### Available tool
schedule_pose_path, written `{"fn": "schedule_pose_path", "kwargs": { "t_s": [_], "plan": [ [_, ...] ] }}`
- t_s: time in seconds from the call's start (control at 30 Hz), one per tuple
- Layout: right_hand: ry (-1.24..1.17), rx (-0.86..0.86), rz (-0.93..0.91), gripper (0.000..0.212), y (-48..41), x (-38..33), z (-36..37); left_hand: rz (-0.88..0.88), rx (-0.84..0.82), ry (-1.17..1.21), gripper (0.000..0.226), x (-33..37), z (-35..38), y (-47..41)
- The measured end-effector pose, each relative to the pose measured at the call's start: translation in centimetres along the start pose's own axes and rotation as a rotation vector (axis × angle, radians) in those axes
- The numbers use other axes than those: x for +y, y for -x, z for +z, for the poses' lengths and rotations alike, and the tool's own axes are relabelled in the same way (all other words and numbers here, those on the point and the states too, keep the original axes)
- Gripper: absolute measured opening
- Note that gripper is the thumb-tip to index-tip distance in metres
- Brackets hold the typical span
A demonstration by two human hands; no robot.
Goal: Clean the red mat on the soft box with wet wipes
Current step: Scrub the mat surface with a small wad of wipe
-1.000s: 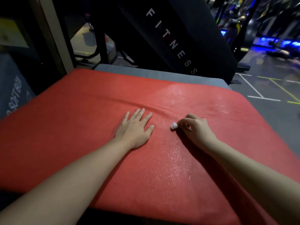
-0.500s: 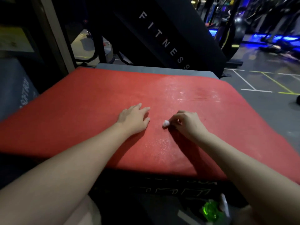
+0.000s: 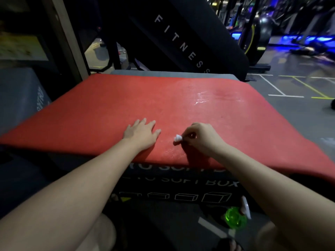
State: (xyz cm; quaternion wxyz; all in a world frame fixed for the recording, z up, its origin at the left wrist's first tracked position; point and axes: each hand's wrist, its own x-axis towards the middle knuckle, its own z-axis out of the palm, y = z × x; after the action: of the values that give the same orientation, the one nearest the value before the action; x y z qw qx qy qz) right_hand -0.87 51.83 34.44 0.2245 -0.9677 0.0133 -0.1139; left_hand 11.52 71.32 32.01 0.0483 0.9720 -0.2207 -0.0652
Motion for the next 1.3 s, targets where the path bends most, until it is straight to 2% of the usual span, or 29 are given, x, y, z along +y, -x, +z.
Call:
{"fn": "schedule_pose_path", "kwargs": {
  "t_s": [0.07,0.2,0.5,0.77,0.83,0.93,1.0,1.1,1.2,1.3],
  "plan": [
    [0.023,-0.01,-0.025,0.014,0.5,-0.4,0.1,-0.006,-0.007,0.009,0.064,-0.2,0.0,0.9],
    [0.058,-0.178,-0.151,0.012,3.0,-0.5,-1.2,-0.026,-0.019,0.015,0.063,-0.6,-0.1,2.2],
    [0.0,-0.278,-0.19,0.011,4.4,0.3,-2.3,-0.072,-0.069,0.005,0.06,0.5,-1.1,1.7],
    [0.041,-0.052,0.02,0.013,-1.2,3.3,-1.9,-0.014,0.033,-0.111,0.061,2.1,-1.1,-0.7],
    [0.002,-0.161,0.059,0.012,-1.7,3.4,-2.8,-0.007,0.049,-0.119,0.06,2.5,-1.1,-1.7],
    [-0.067,-0.47,0.027,0.01,-1.8,2.9,-3.6,-0.011,0.06,-0.127,0.059,2.8,-1.3,-3.4],
    [-0.113,-0.53,0.015,0.007,-2.0,2.9,-3.5,-0.008,0.068,-0.121,0.059,2.8,-1.3,-4.7],
    [-0.078,-0.34,0.024,0.015,-3.9,3.7,-2.5,0.02,0.089,-0.106,0.062,2.6,-1.1,-6.6],
    [0.031,-0.074,0.006,0.006,-6.3,4.9,-0.7,0.045,0.12,-0.097,0.065,2.2,-1.0,-8.2],
    [0.05,-0.012,0.035,0.007,-7.4,5.7,-0.2,0.047,0.118,-0.08,0.067,2.2,-1.0,-9.6]
  ]
}}
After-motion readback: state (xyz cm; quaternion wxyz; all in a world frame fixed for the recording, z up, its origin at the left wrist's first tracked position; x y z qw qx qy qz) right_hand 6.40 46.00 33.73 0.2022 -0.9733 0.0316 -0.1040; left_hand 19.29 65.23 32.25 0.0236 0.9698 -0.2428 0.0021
